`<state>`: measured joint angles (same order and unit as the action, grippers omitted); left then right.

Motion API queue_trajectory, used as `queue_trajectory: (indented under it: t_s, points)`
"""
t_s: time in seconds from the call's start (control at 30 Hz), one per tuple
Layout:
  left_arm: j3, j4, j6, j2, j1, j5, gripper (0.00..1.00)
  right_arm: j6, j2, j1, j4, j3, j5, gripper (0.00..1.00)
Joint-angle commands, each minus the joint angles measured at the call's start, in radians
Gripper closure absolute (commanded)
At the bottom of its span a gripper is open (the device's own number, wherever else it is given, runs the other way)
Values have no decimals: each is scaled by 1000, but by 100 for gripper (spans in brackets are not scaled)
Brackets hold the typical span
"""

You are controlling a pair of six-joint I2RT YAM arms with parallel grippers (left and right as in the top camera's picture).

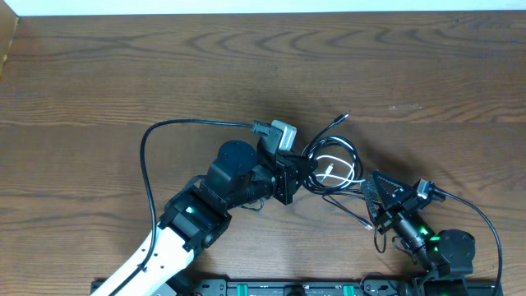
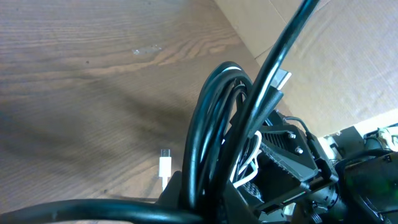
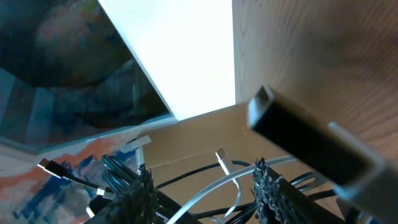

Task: Untangle cables

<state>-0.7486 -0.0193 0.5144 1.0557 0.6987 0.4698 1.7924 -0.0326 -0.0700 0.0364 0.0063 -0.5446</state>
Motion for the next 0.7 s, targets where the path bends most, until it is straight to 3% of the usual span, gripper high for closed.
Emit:
queue_trajectory:
  t_s: [0.0, 0.17, 0.43, 0.67]
  points:
    - [-20, 10, -49, 7, 6, 16, 92, 48, -5, -30, -11, -1, 11, 50]
    - [-20, 22, -54, 32, 6, 17, 92, 51, -5, -67, -18, -1, 33, 51]
    - [-20, 36, -55, 39, 19, 20, 92, 48, -5, -82, -16, -1, 117, 63]
    - [-20, 35, -54, 39, 19, 20, 92, -135, -16, -82, 11, -1, 199, 85]
